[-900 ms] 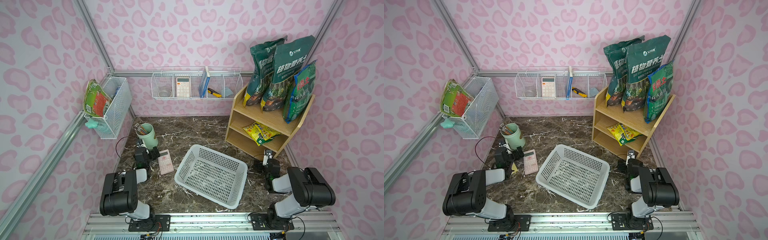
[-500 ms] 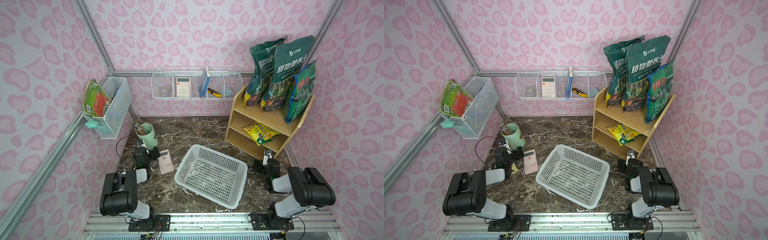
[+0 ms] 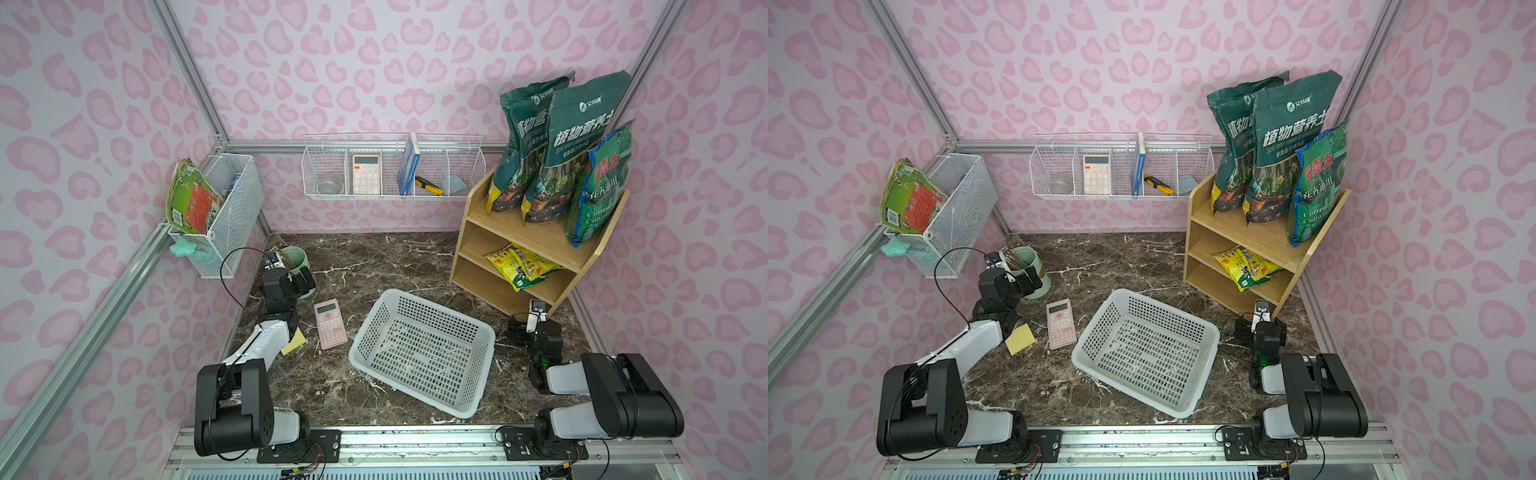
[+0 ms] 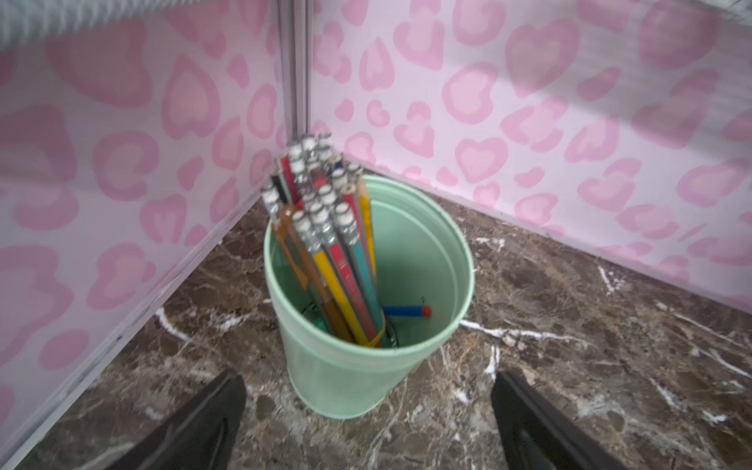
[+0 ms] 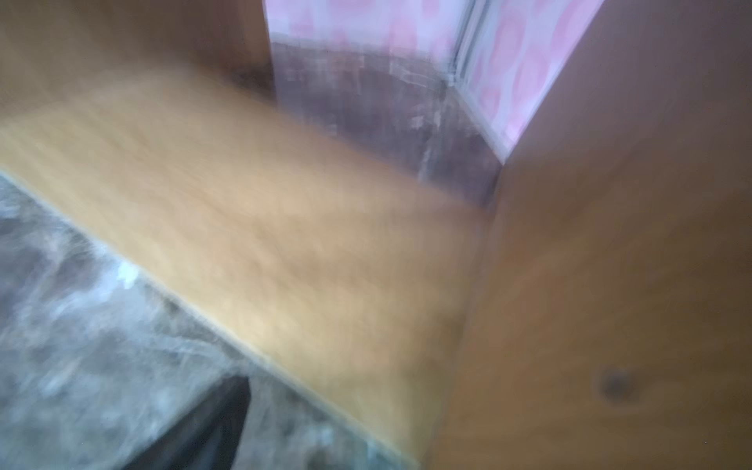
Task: Take down the fertilizer bag from the shelf
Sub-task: Pick up the fertilizer bag from the shelf.
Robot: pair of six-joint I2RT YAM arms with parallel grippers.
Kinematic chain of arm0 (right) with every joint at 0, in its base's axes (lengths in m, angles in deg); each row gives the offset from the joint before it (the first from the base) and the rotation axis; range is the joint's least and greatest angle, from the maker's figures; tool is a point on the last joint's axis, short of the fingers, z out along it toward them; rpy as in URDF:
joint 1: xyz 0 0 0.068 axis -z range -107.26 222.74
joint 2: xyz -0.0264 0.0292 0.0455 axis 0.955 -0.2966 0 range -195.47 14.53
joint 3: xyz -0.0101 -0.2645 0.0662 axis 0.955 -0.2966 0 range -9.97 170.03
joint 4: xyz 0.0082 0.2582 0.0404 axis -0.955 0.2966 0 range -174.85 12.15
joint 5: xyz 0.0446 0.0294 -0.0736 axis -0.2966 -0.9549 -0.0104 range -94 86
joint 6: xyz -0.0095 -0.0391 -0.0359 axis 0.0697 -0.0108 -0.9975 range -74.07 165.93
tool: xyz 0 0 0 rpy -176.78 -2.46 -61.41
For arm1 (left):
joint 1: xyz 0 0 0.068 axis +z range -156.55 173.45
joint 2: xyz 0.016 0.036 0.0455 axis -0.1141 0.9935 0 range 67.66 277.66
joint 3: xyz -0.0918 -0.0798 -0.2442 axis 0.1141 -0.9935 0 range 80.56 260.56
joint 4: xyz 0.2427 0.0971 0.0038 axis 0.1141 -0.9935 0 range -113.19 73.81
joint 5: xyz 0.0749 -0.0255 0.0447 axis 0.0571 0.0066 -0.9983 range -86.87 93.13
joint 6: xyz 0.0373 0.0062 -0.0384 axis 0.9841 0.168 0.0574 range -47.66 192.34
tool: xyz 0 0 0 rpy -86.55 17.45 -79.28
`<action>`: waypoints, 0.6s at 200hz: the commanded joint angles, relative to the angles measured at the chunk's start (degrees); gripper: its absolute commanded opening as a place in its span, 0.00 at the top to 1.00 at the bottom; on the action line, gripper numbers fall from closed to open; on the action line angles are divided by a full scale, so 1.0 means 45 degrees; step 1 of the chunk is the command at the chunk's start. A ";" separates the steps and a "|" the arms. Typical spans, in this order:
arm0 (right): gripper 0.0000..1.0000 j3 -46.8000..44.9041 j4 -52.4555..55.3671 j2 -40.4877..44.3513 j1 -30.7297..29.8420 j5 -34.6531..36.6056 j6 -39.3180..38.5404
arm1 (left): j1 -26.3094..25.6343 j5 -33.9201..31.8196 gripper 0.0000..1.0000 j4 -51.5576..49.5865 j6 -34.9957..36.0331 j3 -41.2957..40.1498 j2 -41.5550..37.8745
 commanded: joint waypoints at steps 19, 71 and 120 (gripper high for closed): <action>0.00 -0.1009 -0.2713 0.5070 -0.1007 -0.0805 0.0306 | -0.0009 -0.0156 0.00 -0.1925 -0.0690 -0.0902 -0.1419; 0.00 -0.0927 0.3006 1.1923 -0.1041 -0.0836 0.4145 | -0.0015 -0.0531 0.00 -0.3236 -0.2768 -0.0988 -0.2593; 0.00 -0.0719 0.5536 1.5936 -0.0997 -0.2053 0.6821 | -0.0015 -0.0141 0.00 -0.5123 -0.3386 0.0047 -0.2203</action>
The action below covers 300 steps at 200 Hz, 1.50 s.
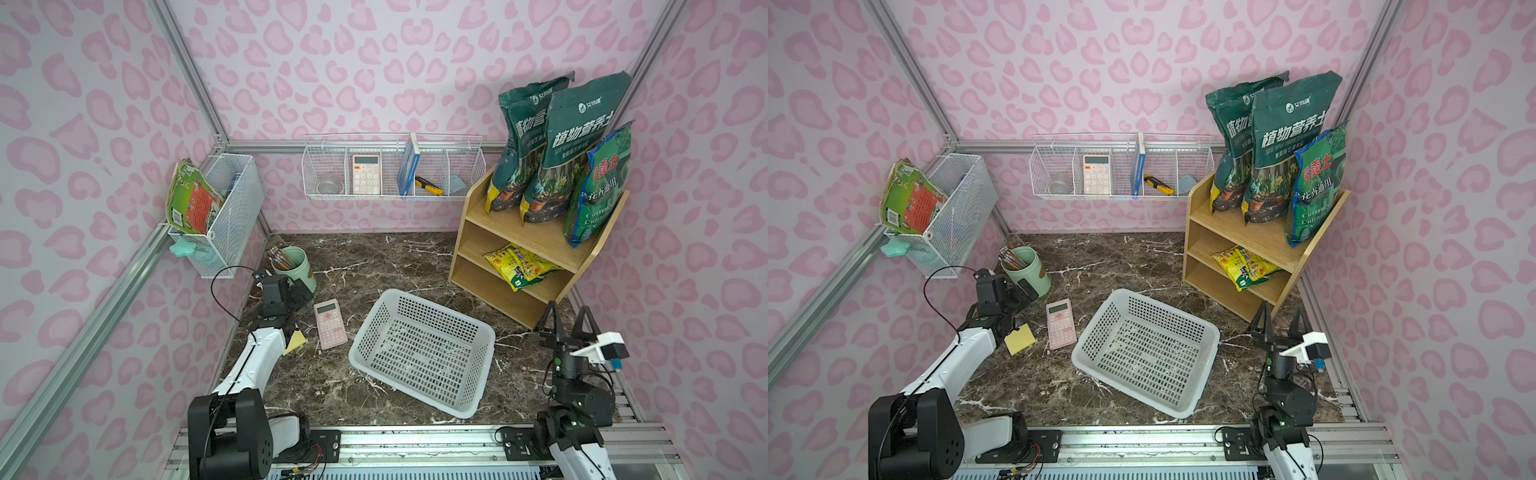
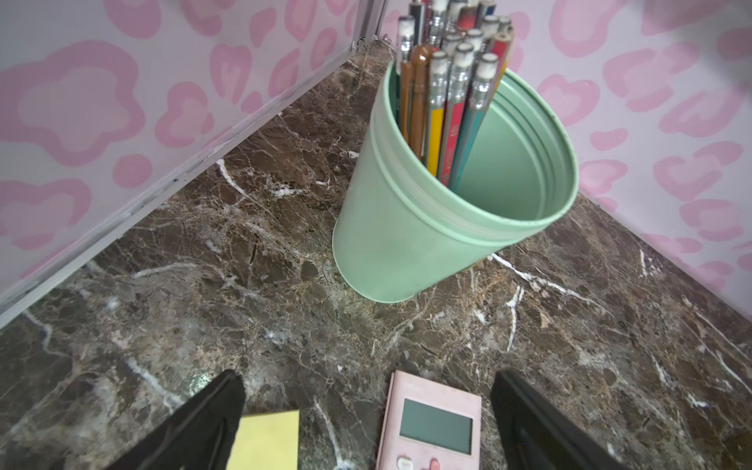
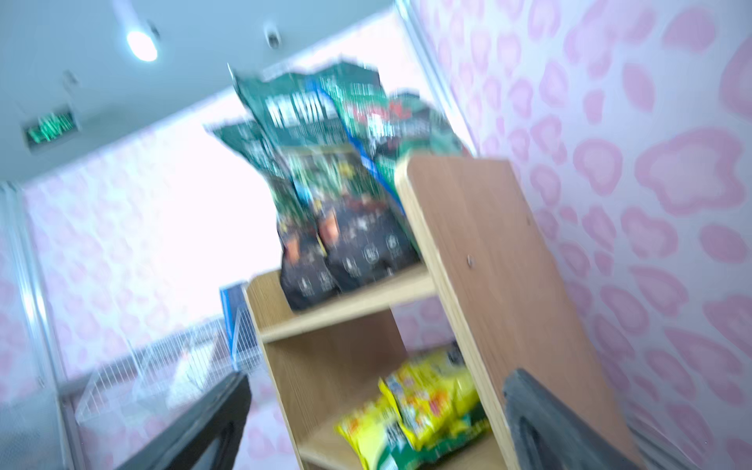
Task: Take down the fertilizer bag from the shelf
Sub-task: Pick up the fertilizer bag from the shelf.
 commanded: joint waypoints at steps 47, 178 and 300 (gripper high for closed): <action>0.01 0.1156 0.3760 0.0497 0.0046 -0.3365 -0.1074 | 0.0004 0.0652 0.00 0.1793 -0.0551 -0.2390 -0.2885; 0.00 1.8527 1.5330 -1.0799 -0.0413 0.0016 -0.2053 | -0.0014 0.2603 0.08 0.1485 0.0005 -0.1768 -0.2401; 0.00 2.5462 1.8362 -1.7143 -0.0108 0.4063 -0.3536 | -0.0019 0.2890 0.05 0.1583 -0.0230 -0.1549 -0.1892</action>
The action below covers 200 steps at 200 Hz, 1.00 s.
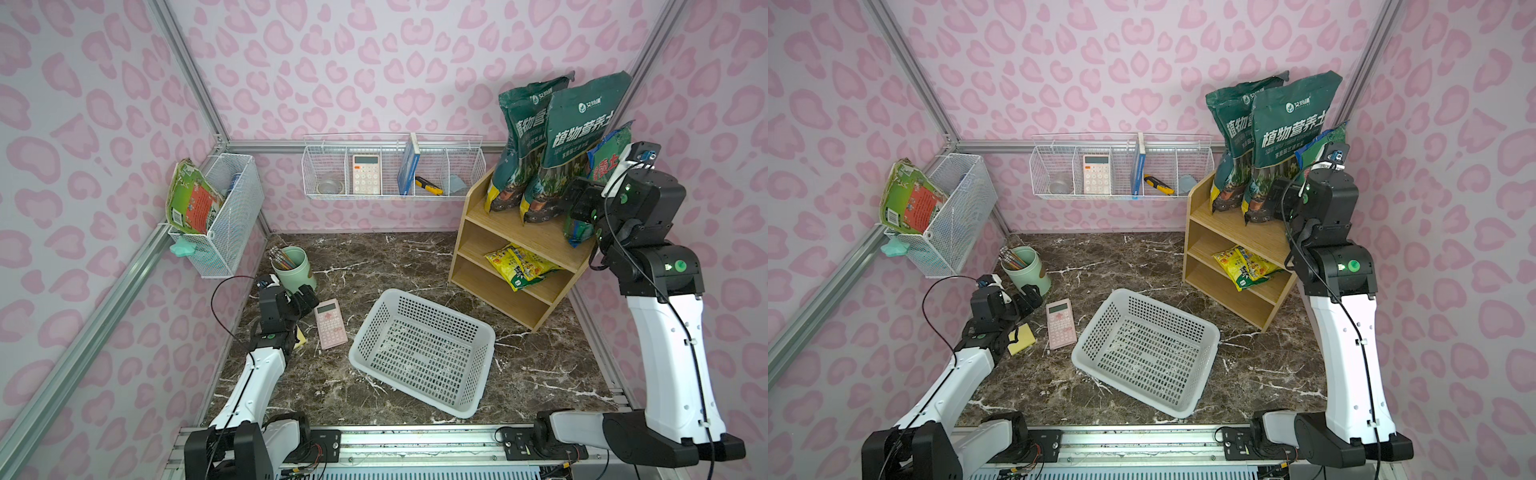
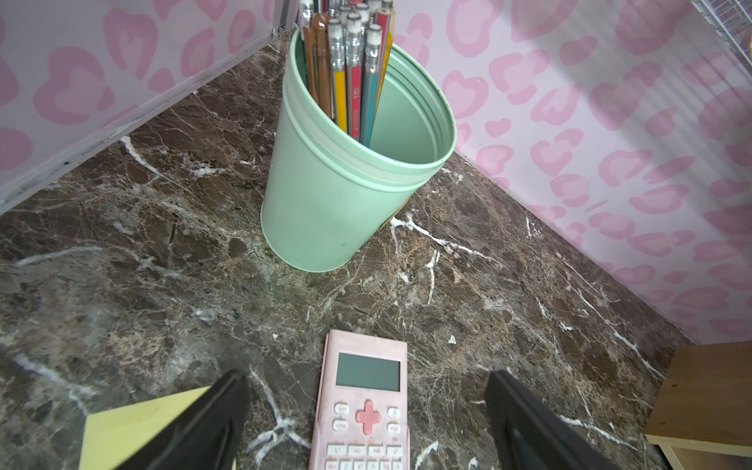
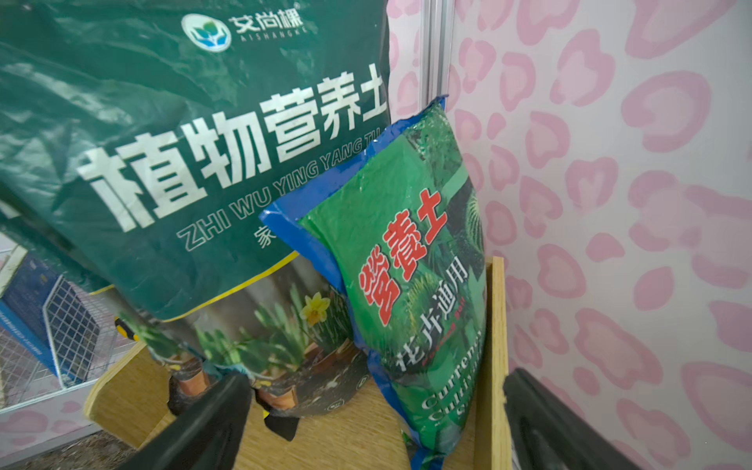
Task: Take down the fertilizer bag from the shelf
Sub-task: Pick up the fertilizer bag from the shelf.
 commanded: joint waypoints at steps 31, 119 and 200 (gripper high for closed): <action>0.00 0.0609 0.0065 -0.1073 0.0981 0.0046 -0.0320 | -0.0007 0.0258 0.05 0.0489 -0.0055 0.0244 0.0386; 0.38 0.1783 -0.0264 -0.2604 0.1624 -0.1590 -0.0808 | 0.0000 0.0512 0.07 0.0646 0.0140 0.0699 0.0985; 1.00 0.1458 -0.0461 -0.1607 0.1690 -0.1742 -0.0568 | 0.0009 0.1525 0.11 -0.0116 -0.0422 0.1355 0.0321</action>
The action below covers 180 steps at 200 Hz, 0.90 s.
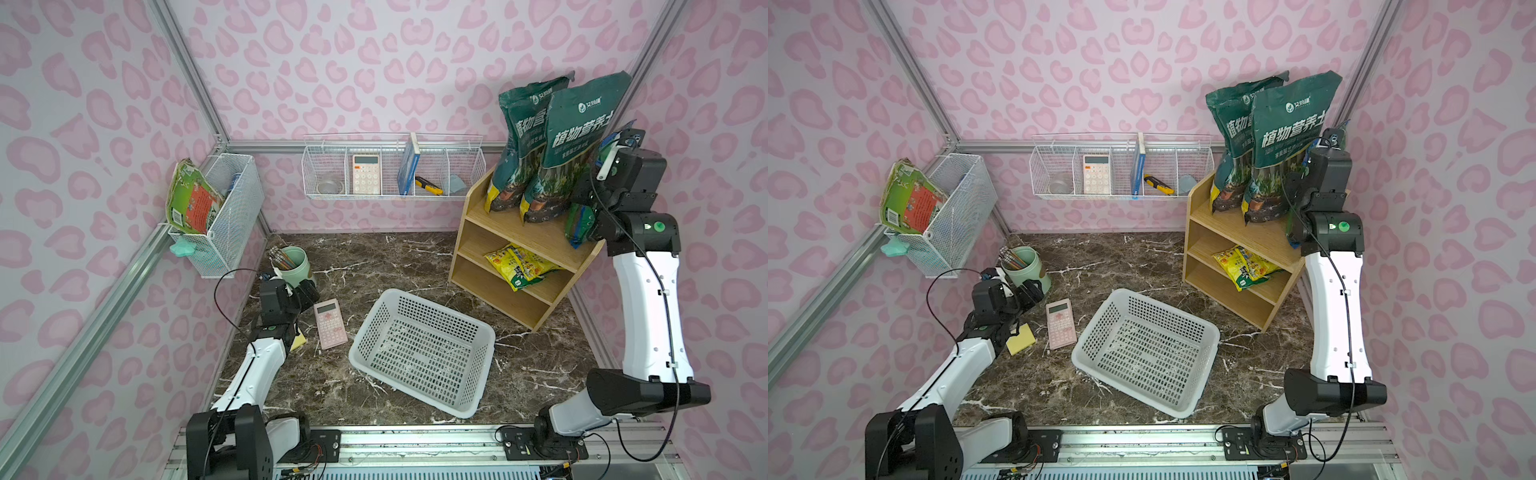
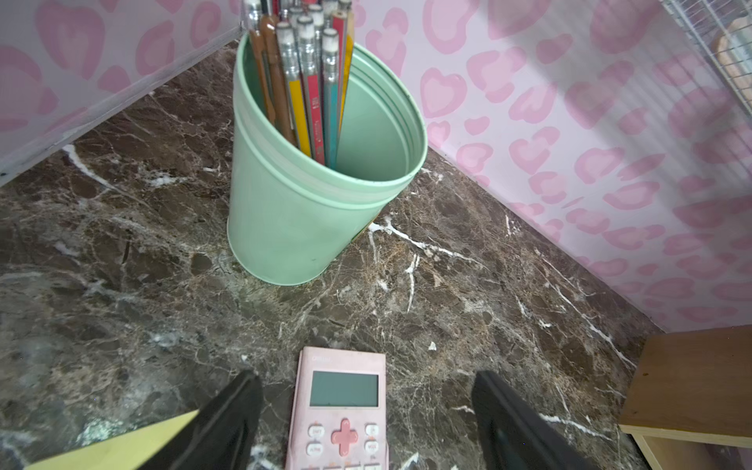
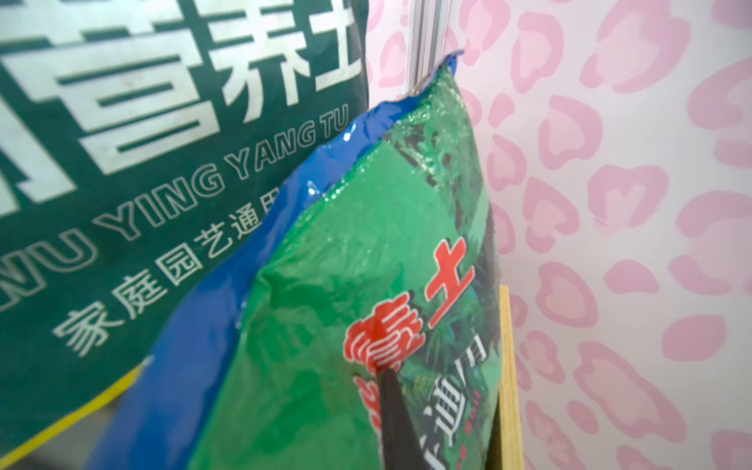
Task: Take down the fertilizer bag from the shelf
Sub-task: Pick up the fertilizer bag from the shelf.
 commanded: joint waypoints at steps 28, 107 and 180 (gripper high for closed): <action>1.00 -0.0863 -0.0898 0.1886 -0.0506 -0.0435 0.0252 | -0.0168 0.1988 0.07 -0.2660 -0.2031 0.1963 -0.1911; 1.00 -0.3617 -0.1620 0.5700 -0.5777 0.2670 0.0363 | -0.0364 0.0392 0.01 -0.9338 -0.2094 0.7269 -0.2986; 1.00 -0.6296 -0.2499 0.6735 -1.1476 0.5172 0.0809 | 0.0288 0.1167 0.01 -0.9550 -0.0017 0.7819 -0.2121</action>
